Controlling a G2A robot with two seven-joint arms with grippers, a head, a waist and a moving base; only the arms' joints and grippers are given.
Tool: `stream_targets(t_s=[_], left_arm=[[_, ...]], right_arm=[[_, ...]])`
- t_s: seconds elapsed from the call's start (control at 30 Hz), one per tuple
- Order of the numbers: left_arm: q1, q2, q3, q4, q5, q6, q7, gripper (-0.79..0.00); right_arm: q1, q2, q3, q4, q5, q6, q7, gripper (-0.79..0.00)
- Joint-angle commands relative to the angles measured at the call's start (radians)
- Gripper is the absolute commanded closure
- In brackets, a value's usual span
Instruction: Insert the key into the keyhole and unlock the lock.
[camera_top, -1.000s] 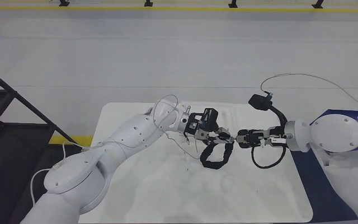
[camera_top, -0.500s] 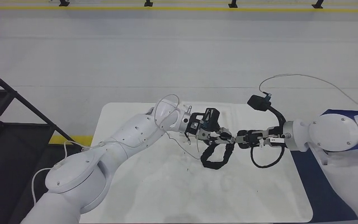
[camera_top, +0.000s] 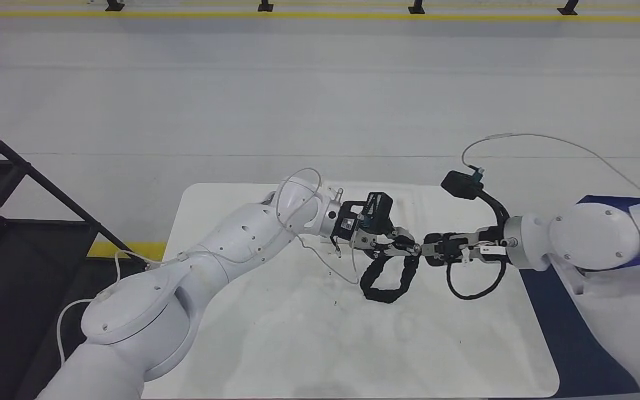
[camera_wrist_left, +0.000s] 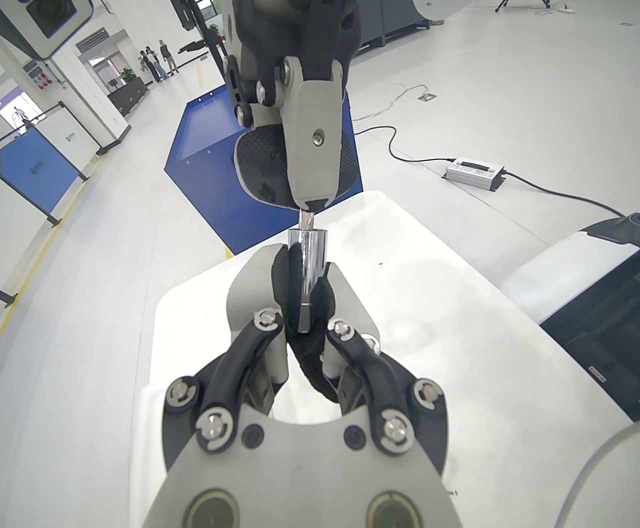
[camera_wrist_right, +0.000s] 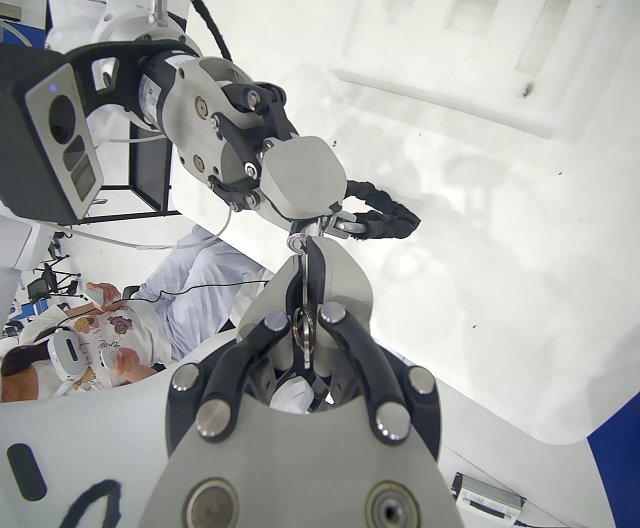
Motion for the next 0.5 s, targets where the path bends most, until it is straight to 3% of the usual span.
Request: stream_targets(t_s=[0.0,0.47], left_arm=[[0.0,0.0,0.001,0.0,0.0,0.0,0.0,0.0],[-0.011,0.001,0.01,-0.002,0.03,0.009,0.009,0.0]], right_arm=[[0.002,0.0,-0.003,0.0,0.001,0.0,0.0,0.0],[0.031,0.001,-0.045,0.017,-0.007,0.015,0.011,0.0]])
